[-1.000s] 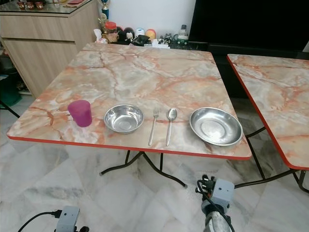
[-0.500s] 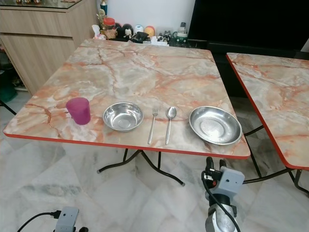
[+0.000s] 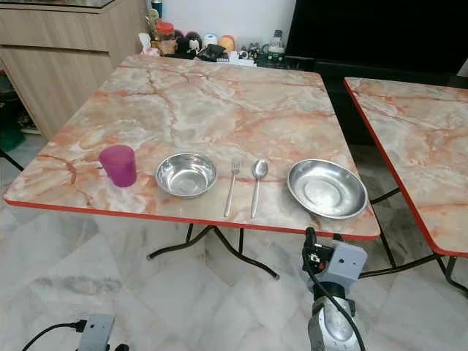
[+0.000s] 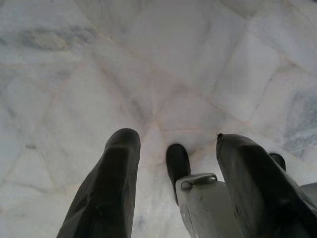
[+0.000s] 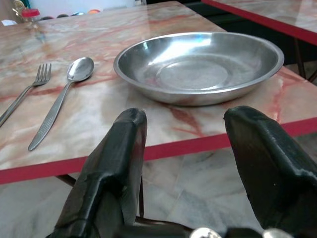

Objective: Setting the table

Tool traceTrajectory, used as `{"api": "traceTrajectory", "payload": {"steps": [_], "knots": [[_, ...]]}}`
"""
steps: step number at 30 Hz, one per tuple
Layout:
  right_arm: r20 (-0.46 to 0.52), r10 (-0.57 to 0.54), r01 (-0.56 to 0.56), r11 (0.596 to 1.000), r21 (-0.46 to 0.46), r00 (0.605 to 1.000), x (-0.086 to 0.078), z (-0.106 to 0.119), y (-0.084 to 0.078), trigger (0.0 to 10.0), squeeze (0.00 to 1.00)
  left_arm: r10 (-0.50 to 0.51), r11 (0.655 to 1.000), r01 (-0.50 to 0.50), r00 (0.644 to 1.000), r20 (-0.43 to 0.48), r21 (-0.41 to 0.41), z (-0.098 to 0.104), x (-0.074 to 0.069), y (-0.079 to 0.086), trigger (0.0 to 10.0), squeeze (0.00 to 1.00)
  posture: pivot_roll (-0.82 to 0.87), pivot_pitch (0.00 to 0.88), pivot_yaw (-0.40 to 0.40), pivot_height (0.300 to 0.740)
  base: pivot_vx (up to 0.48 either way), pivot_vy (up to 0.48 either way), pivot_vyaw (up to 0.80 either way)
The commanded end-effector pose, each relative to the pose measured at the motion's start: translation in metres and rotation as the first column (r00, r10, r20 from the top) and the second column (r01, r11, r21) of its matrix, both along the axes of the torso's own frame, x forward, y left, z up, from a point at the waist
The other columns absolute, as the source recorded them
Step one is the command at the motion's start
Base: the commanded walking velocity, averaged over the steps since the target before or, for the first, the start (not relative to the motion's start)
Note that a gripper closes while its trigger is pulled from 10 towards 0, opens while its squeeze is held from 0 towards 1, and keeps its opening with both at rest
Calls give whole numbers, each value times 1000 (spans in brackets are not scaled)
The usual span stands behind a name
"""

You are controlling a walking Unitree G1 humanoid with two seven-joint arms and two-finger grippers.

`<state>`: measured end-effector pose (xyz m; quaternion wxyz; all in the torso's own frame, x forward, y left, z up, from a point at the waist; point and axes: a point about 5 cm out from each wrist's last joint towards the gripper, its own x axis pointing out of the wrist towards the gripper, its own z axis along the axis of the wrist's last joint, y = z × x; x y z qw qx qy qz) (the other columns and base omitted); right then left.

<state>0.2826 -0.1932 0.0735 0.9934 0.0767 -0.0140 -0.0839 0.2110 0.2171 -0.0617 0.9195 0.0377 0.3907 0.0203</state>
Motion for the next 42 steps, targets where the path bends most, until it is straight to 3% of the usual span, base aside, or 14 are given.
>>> {"api": "traceTrajectory", "payload": {"steps": [1, 9, 20, 42], "knots": [[-11, -3, 3, 1000, 2, 1000, -1, 0, -1, 10000, 0, 9, 1000, -10, 1000, -25, -18, -5, -8, -2, 10000, 0, 30, 81, -84, 740, 0, 0, 0], [7, -22, 22, 1000, -11, 1000, 3, 8, -8, 10000, 0, -32, 999, 32, 999, -24, -12, -5, -7, -6, 10000, 0, 22, 70, -87, 740, 0, 0, 0], [4, -19, 19, 1000, -18, 1000, 4, 8, -7, 10000, 0, -34, 999, 34, 999, -26, -3, -6, -8, -4, 10000, 0, 31, 71, -92, 740, 0, -459, 0], [19, 0, 0, 1000, -23, 1000, 9, 15, -5, 10000, 0, 16, 1000, -16, 1000, -10, -24, -4, -7, -1, 10000, 0, 17, 93, -103, 740, 33, 0, 0]]}}
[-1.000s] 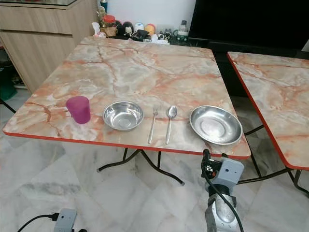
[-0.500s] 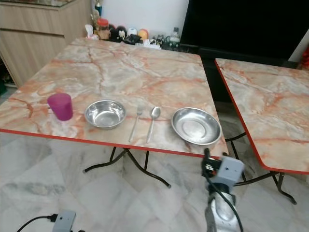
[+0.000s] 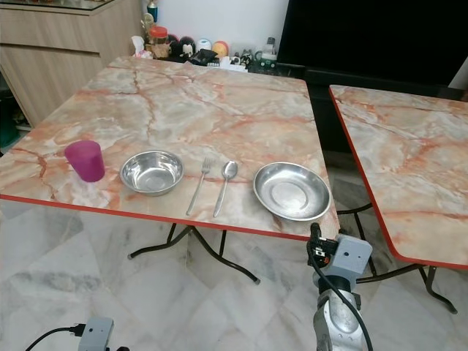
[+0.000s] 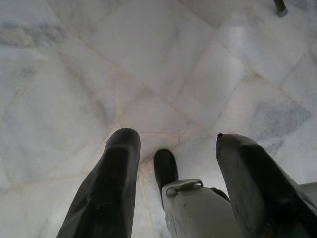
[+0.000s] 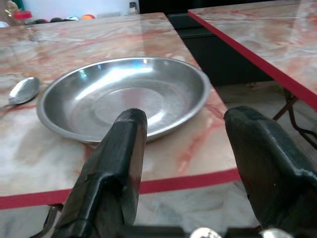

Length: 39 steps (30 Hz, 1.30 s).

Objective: Setting the table

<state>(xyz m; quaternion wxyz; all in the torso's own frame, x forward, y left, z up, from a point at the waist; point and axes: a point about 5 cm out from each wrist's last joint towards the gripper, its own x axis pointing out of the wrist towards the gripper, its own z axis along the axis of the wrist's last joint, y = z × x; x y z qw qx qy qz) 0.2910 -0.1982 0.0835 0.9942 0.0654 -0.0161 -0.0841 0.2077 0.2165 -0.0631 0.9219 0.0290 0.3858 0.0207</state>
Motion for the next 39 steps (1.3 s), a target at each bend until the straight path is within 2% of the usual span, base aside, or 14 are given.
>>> {"api": "traceTrajectory", "payload": {"steps": [1, 15, 20, 30, 33, 37, 38, 39], "knots": [[18, 5, -5, 1000, -4, 1000, 1, 5, 1, 10000, 0, 7, 1000, -7, 1000, -21, -11, -3, -4, 0, 10000, 0, 17, 93, -103, 740, 247, 0, 0], [48, 7, -7, 1000, 0, 999, 4, 12, 5, 10000, 0, 26, 999, -27, 1000, -16, -29, -3, -4, -1, 10000, 0, 26, 91, -104, 740, 312, 0, 0], [51, -16, 16, 1000, 8, 999, 3, 13, 4, 10000, 0, 15, 1000, -15, 1000, -13, -8, -2, -4, 0, 10000, 0, 24, 91, -103, 740, 193, 0, 0], [53, -134, 130, 989, 74, 990, -3, 16, -14, 10000, 0, 17, 1000, -17, 1000, -21, -6, -4, -7, 0, 10000, 0, 17, 96, -98, 740, 0, 0, 0], [59, -177, 165, 973, 159, 983, -9, 20, -20, 10000, 0, 16, 1000, -16, 1000, -18, -6, -3, -6, 0, 10000, 0, 11, 102, -97, 740, 0, 0, 0], [32, -185, 171, 951, 258, 982, -18, 23, -25, 10000, 0, 2, 1000, -2, 1000, -26, -2, -4, -6, -2, 10000, 0, 7, 108, -98, 740, 0, 0, 0], [13, -179, 165, 931, 326, 984, -20, 23, -27, 10000, 0, -9, 1000, 9, 1000, -27, -4, -4, -6, -3, 10000, 0, 5, 116, -97, 740, 0, 0, 0], [5, -171, 160, 930, 331, 985, -21, 24, -28, 10000, 0, -11, 1000, 11, 1000, -27, -4, -4, -5, -3, 10000, 0, 1, 118, -96, 740, 0, 0, 0]]}}
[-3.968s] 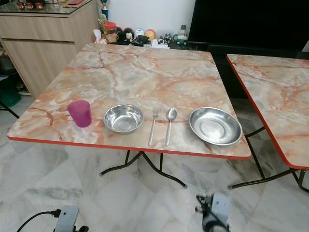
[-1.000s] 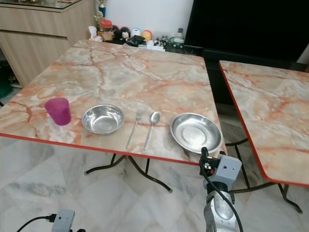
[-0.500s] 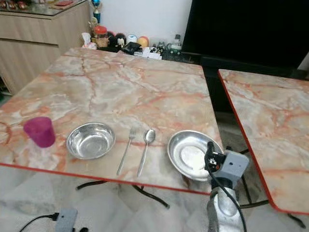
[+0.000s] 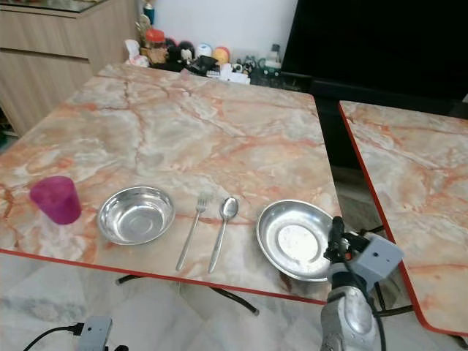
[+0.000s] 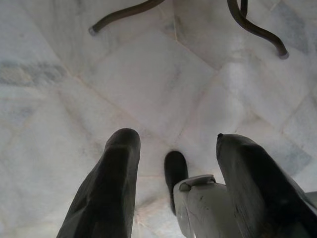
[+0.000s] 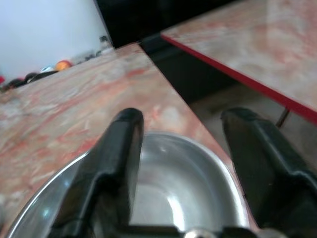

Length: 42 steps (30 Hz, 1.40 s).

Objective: Setting the table

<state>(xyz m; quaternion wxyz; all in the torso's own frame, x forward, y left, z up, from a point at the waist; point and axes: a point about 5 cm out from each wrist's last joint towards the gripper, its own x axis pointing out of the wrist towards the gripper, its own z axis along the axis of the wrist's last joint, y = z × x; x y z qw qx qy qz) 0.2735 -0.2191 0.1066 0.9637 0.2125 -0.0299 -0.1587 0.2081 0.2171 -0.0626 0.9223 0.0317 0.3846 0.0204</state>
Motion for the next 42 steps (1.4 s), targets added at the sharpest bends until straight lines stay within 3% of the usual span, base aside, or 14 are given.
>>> {"api": "traceTrajectory", "payload": {"steps": [1, 10, 13, 17, 25, 28, 29, 30, 31, 32, 33, 42], "knots": [[-25, 2, -2, 1000, 24, 1000, -6, 3, -11, 10000, 0, -9, 1000, 9, 1000, -29, -10, -4, -6, -4, 10000, 0, -2, 122, -95, 740, 0, 0, 0], [-154, 109, -92, 989, 115, 982, -20, -15, -24, 10000, 0, -23, 1000, 23, 999, -34, -12, -6, -9, -4, 10000, 0, -6, 134, -94, 740, 0, 0, 0], [-200, 169, -149, 982, 114, 965, -15, -21, -22, 10000, 0, -25, 1000, 25, 999, -37, -12, -6, -10, -4, 10000, 0, -6, 137, -90, 740, 0, 0, 0], [-203, 169, -156, 985, 77, 965, -2, -21, -23, 10000, 0, -23, 1000, 23, 999, -38, -10, -7, -10, -3, 10000, 0, 1, 150, -85, 740, 0, 0, 0], [-232, 170, -160, 985, 62, 958, 2, -28, -27, 10000, 0, -22, 1000, 22, 999, -37, -5, -6, -10, -2, 10000, 0, 20, 138, -83, 740, 0, 0, 0], [-235, 171, -157, 984, 78, 957, 4, -32, -29, 10000, 0, -25, 1000, 26, 999, -40, 3, -6, -12, 1, 10000, 0, 22, 94, -67, 740, 0, 0, 0], [-226, 183, -169, 982, 82, 957, 8, -31, -26, 1647, 0, -30, 1000, 30, 999, -42, 8, -6, -12, 2, 10000, 0, 27, 85, -64, 740, 0, 0, 0], [-220, 188, -175, 982, 78, 957, 11, -31, -25, 1333, 0, -30, 1000, 30, 999, -42, 9, -6, -13, 3, 10000, 0, 31, 74, -62, 740, 0, 0, 0], [-220, 188, -175, 982, 78, 957, 11, -31, -25, 1333, 0, -30, 1000, 30, 999, -42, 9, -6, -13, 3, 10000, 0, 31, 74, -62, 740, 0, 0, 0], [-212, 191, -178, 981, 79, 959, 13, -30, -24, 4431, 0, -28, 1000, 29, 999, -40, 10, -6, -12, 4, 10000, 0, 31, 74, -62, 740, 0, 0, 0], [-207, 192, -179, 981, 79, 959, 15, -29, -24, 10000, 0, -26, 1000, 27, 999, -38, 12, -5, -12, 5, 10000, 0, 31, 74, -62, 740, 0, 0, 0], [-195, 204, -192, 978, 77, 959, 23, -26, -19, 10000, 0, -29, 1000, 30, 999, -37, 7, -7, -13, 2, 10000, 0, 31, 84, -63, 740, 0, 0, 0]]}}
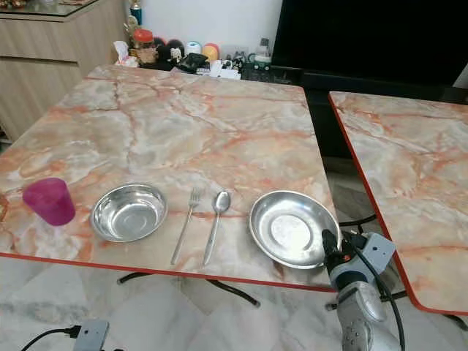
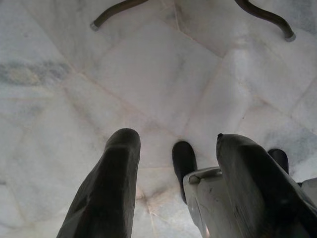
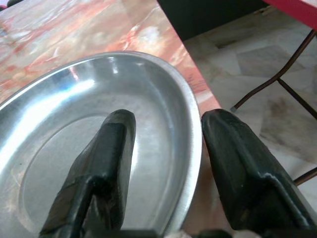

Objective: Setting the table

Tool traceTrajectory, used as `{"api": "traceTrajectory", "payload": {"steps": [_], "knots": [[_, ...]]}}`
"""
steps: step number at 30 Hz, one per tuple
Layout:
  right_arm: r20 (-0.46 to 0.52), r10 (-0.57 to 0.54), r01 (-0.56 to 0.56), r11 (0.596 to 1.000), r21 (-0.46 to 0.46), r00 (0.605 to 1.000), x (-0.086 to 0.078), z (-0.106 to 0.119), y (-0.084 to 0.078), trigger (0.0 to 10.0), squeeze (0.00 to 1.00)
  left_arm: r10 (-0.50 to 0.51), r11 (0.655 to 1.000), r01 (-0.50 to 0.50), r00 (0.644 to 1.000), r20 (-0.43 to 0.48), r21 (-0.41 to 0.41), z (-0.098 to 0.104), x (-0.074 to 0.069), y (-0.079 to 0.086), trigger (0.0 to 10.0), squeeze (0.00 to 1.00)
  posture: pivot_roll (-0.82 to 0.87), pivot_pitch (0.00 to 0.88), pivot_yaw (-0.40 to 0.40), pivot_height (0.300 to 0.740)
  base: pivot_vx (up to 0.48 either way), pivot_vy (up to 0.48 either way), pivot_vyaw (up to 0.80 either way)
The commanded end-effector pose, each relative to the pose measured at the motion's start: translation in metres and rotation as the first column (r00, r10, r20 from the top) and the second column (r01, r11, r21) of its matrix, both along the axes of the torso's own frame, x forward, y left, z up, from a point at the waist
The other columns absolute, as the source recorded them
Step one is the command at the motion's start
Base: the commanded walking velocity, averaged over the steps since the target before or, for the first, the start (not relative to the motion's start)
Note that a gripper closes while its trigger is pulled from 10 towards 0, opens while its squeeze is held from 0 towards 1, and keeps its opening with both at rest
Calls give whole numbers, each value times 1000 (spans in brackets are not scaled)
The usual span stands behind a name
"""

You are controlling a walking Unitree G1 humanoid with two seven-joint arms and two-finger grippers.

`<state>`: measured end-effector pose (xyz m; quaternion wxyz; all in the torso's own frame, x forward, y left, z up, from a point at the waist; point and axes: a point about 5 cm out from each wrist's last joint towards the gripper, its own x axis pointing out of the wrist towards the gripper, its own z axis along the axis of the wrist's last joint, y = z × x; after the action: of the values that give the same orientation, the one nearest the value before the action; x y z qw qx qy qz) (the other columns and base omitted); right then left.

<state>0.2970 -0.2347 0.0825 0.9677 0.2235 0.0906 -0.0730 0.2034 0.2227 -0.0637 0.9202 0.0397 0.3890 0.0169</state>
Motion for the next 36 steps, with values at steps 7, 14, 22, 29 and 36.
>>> {"api": "traceTrajectory", "payload": {"steps": [7, 14, 22, 29, 36], "knots": [[-15, -4, 4, 1000, -17, 1000, 3, -3, 0, 10000, 0, -33, 999, 33, 999, -29, 1, -6, -8, -7, 10000, 0, 36, 112, -65, 740, 0, 0, 0], [-9, -13, 13, 1000, 8, 1000, 6, -3, 3, 10000, 0, -30, 1000, 30, 999, -20, 3, -4, -5, -6, 10000, 0, 30, 132, -63, 740, 0, 0, 0], [-12, -7, 7, 1000, 11, 1000, 7, -6, 5, 10000, 0, -29, 1000, 29, 999, -16, 6, -4, -5, -5, 10000, 0, 38, 140, -65, 740, 0, 0, 0], [4, -12, 12, 1000, 24, 1000, 6, -4, 6, 10000, 0, -30, 1000, 30, 999, -13, 10, -3, -4, -4, 10000, 0, 39, 142, -63, 740, 0, 0, 0], [6, -16, 16, 999, 40, 1000, 5, -6, 8, 10000, 0, -37, 999, 37, 999, -6, 14, -2, -3, -4, 10000, 0, 43, 144, -64, 740, 0, 0, 0]]}}
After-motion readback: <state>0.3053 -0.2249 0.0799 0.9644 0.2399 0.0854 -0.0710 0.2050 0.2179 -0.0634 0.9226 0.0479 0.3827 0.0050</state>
